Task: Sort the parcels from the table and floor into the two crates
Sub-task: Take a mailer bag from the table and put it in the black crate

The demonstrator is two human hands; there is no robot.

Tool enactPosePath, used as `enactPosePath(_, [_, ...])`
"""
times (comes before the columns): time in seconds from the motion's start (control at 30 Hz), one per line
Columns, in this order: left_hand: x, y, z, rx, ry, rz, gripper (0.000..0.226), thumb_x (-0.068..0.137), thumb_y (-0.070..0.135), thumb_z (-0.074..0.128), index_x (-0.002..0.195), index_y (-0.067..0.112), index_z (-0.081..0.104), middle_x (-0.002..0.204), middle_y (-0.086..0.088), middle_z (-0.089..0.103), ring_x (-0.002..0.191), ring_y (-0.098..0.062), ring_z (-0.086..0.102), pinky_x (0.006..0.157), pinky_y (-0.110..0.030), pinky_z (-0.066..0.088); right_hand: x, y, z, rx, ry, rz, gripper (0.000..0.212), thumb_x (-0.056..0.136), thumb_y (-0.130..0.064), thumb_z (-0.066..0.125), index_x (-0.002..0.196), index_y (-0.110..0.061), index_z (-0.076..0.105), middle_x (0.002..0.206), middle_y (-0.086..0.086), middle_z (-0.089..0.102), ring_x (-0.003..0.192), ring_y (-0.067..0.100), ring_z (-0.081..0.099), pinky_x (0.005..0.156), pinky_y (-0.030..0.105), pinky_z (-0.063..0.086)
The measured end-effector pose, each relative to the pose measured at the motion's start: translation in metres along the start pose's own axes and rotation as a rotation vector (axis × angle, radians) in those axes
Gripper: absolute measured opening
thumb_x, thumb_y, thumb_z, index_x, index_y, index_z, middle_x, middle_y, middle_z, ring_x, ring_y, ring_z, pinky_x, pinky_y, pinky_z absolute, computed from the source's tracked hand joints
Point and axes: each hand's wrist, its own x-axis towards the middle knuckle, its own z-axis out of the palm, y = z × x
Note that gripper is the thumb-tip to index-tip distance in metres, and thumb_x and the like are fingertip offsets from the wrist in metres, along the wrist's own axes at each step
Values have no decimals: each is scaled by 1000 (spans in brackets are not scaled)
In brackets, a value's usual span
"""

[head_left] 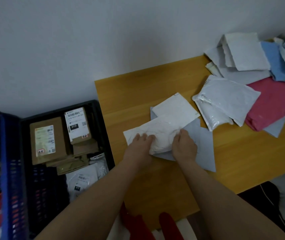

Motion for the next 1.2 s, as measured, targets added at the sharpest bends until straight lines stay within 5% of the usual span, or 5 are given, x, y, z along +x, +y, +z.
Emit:
enactPosePath(0.33, [-34,-40,-60,-575,624,16,13,101,19,48,99,15,59,76,7,56,67,-14,55,51,-15,38,-10,-47,-5,521,79,40,52,104,-42,27,139,-6,42,131,16,56,119,33,51,88,32,37])
enactPosePath(0.57, [-53,-53,-68,-1007,624,-74,23,99,21,52,116,9,62,104,-7,71,92,-20,69,76,-37,59,-31,-75,10,649,-122,-54,42,102,-39,41,123,-6,54,113,2,61,101,17,60,73,15,47])
enactPosePath(0.73, [-65,-68,-57,-1098,670,-120,12,95,19,60,106,15,63,97,-1,72,84,-12,71,69,-30,59,-41,-81,13,714,-88,-55,23,100,-28,50,109,-9,58,109,6,66,100,20,62,79,31,52])
enactPosePath(1.07, [-90,-98,-49,-1047,788,-167,5,92,13,64,96,11,64,84,0,68,79,-14,67,69,-28,58,-53,-92,33,698,-91,-34,22,95,-32,60,103,-12,55,98,5,67,94,22,67,78,37,57])
enactPosePath(1.2, [-106,-121,-35,-1002,771,-268,7,91,11,64,97,11,60,86,-2,67,81,-17,65,71,-29,56,-65,-100,54,461,-185,-155,28,91,-28,64,115,-18,52,91,-8,59,88,14,61,62,18,45])
